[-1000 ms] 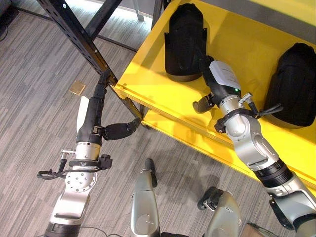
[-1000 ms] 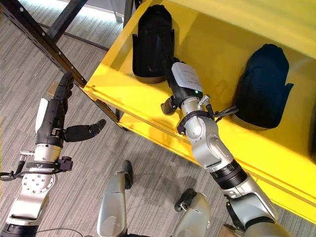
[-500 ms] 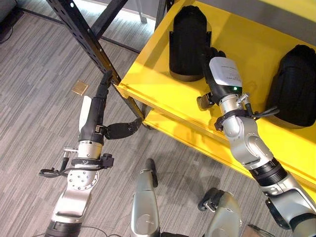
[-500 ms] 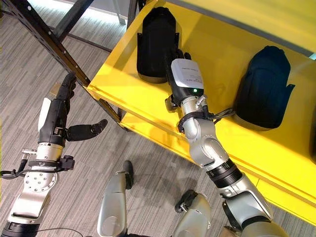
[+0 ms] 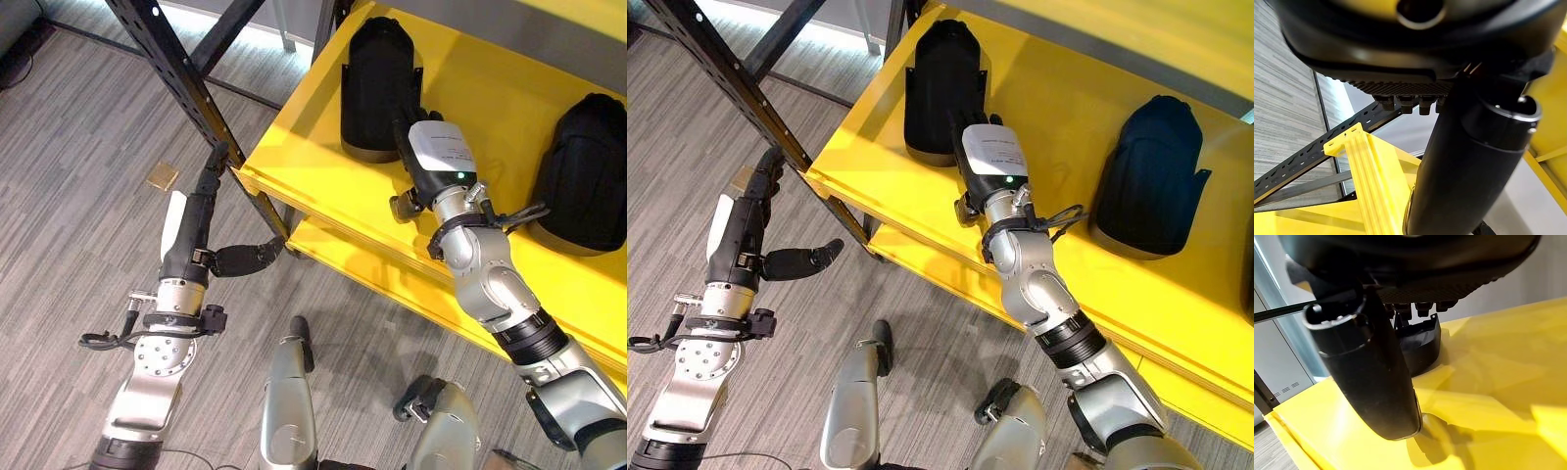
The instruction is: Move parts from the plastic box to the shelf.
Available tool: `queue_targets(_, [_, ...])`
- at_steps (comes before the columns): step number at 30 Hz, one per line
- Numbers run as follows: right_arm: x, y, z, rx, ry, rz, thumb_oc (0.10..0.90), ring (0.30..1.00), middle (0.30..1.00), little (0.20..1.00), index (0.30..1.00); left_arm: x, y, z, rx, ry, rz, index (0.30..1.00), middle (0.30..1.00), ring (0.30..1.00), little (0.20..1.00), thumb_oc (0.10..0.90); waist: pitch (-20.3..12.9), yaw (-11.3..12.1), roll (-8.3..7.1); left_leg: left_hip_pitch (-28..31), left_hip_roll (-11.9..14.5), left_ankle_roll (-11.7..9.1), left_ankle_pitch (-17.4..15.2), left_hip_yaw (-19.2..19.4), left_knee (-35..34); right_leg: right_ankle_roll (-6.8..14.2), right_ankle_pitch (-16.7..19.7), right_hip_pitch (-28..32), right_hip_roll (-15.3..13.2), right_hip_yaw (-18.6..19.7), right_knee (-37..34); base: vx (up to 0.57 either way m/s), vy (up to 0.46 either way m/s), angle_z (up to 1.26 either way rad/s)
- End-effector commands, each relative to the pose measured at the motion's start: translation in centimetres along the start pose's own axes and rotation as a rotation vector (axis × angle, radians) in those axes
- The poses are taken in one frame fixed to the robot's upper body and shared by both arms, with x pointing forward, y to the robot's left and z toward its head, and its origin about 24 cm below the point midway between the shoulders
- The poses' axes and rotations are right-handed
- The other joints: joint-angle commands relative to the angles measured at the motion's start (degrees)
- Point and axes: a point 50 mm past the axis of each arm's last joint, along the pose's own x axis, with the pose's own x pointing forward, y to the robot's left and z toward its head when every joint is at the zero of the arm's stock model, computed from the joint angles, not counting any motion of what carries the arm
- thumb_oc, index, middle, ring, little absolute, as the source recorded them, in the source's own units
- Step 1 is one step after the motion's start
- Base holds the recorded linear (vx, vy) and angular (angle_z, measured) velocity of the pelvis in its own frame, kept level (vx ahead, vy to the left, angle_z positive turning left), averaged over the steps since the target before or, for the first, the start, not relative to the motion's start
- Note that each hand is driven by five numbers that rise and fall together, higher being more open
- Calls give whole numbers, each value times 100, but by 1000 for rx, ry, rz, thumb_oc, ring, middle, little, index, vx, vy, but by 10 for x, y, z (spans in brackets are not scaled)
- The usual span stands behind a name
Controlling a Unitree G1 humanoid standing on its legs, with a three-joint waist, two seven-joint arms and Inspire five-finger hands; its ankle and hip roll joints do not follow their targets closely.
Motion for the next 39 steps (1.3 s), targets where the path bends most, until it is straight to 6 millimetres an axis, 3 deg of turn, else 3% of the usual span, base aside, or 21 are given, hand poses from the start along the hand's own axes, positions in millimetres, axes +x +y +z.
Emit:
queue_targets(1, [14, -69, 33, -119, -182, -375, 900, 1000, 1000, 1000, 1000, 11, 12, 51, 31, -274, 29, 1000, 1000, 1000, 1000, 900, -168, 19, 56, 750, 218, -129, -846, -12, -117, 464, 210, -13, -83, 564, -431, 0, 0, 0])
queue_targets(9, [1, -99, 58, -177, -317, -573, 900, 1000, 1000, 1000, 1000, 14, 9, 52, 26, -256, 32, 1000, 1000, 1000, 1000, 900, -209, 16, 105, 765, 206, -116, -858, -21, -128, 471, 198, -39, -83, 611, -396, 5, 8, 0])
queue_targets(13, [-4, -105, 65, -149, -341, -529, 900, 1000, 1000, 1000, 1000, 15, 9, 53, 20, -253, 41, 1000, 1000, 1000, 1000, 900, -218, 9, 118, 770, 187, -129, -861, -38, -151, 483, 182, -44, -85, 622, -389, 0, 0, 0])
queue_targets(28, [3, -82, 74, -210, -374, -379, 900, 1000, 1000, 1000, 1000, 13, 9, 51, 11, -258, 25, 1000, 1000, 1000, 1000, 900, -225, 87, 107, 799, 197, -123, -859, -66, -142, 469, 167, -43, -136, 570, -349, 0, 0, 0])
queue_targets(39, [13, -48, 76, -143, -316, -210, 900, 1000, 1000, 1000, 1000, 13, 6, 50, 29, -261, 16, 1000, 1000, 1000, 1000, 900, -232, 210, 89, 790, 195, -111, -843, -145, -115, 422, 95, -18, -182, 485, -213, 24, -4, 3])
